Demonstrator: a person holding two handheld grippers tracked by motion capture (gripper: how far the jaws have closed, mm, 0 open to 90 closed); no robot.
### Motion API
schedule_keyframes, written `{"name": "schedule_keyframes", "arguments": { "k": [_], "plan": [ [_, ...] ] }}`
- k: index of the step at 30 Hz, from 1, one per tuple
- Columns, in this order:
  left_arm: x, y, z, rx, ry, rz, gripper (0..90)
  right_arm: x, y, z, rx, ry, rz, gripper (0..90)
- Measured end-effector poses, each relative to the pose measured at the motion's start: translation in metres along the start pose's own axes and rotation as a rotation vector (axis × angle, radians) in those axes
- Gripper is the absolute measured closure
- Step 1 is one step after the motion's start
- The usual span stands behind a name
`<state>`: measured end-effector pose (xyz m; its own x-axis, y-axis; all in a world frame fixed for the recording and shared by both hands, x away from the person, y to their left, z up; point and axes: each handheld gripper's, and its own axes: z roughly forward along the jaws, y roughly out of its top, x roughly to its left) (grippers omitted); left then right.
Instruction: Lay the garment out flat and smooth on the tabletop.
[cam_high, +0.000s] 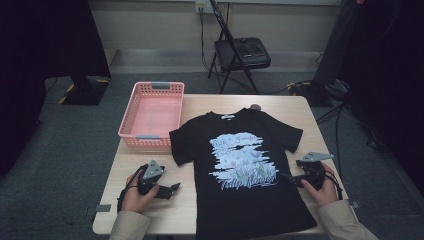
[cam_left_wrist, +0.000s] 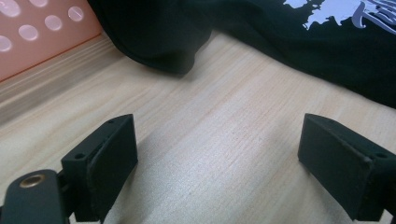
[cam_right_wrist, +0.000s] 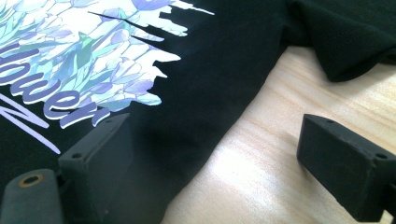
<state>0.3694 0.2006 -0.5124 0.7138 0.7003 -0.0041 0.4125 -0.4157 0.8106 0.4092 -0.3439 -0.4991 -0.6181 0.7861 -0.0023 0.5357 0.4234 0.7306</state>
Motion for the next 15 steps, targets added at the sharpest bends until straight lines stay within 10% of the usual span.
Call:
{"name": "schedule_keyframes", "arguments": {
  "k": [15],
  "plan": [
    [-0.0005, 0.0000, 0.0000, 0.001, 0.007, -0.001, 10.7, 0.0002, -0.0005, -0.0007, 0.001, 0.001, 0.008, 9.8]
  ]
}}
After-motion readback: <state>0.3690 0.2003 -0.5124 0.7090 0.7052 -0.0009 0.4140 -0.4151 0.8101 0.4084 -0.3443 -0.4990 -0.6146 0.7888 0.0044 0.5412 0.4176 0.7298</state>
